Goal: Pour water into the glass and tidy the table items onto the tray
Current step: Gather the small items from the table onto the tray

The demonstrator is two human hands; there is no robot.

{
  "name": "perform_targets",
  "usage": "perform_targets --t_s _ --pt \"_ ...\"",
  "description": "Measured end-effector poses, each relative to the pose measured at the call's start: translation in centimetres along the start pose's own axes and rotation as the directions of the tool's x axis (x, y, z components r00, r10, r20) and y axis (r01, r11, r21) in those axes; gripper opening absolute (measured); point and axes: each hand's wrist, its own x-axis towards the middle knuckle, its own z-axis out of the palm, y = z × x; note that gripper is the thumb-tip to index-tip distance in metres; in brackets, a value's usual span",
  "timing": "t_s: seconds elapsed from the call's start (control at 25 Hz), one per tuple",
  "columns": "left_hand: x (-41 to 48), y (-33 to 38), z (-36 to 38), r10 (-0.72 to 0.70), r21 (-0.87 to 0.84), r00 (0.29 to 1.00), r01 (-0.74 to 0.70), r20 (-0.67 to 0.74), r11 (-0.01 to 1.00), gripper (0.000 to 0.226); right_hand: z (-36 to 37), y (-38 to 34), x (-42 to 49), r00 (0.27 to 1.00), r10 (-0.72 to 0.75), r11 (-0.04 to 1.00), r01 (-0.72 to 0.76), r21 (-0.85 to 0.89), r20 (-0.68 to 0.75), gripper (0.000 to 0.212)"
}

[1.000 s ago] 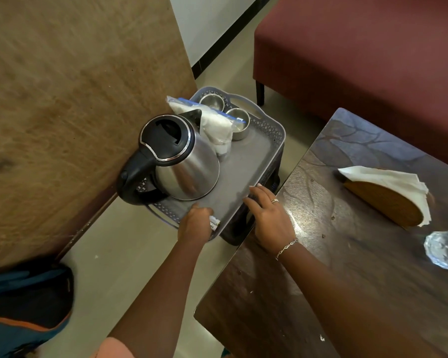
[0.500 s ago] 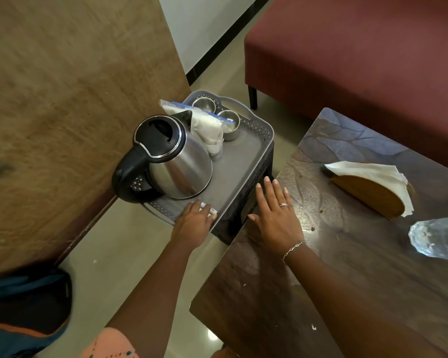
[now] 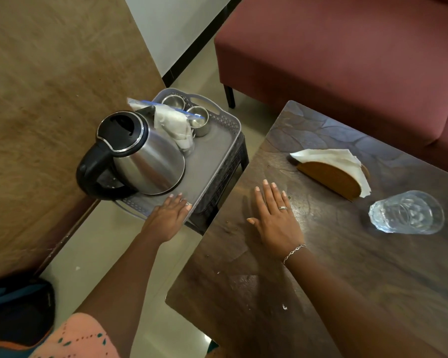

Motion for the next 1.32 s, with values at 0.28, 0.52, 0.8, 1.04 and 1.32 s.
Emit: perform_targets --t_s 0.28,0.52,0.8,1.04,1.32 --pt "-0.7 1.3 0.0 -0.024 0.006 0.998 0.024 -0.062 1.0 0.053 -0.8 2.2 -1.7 0.999 0.029 0.999 -0.03 -0.025 -0.03 0.068" --pt "-3.8 9.3 1.6 0.177 0.239 0.949 -0.114 -0.262 0.964 0.092 -1.8 5.9 -4.8 0.994 0.075 0.997 -0.077 -0.028 -0.086 0.068" --pt "-7.0 20.4 7.5 0.3 0.367 0.943 -0.229 -0.147 0.902 0.069 -1.2 11.8 -12.7 0.978 0.199 0.98 -0.199 0.013 -0.064 0.066" --pt "-9.8 29.7 11.5 0.446 0.361 0.895 -0.407 -0.028 0.839 0.069 -0.9 17.2 -20.5 0.937 0.345 0.936 -0.34 0.089 -0.052 0.065" --pt "-11.2 37.9 16.2 0.557 0.375 0.827 -0.543 0.082 0.751 0.068 0.0 23.0 -28.3 0.868 0.488 0.871 -0.479 0.105 -0.09 0.063"
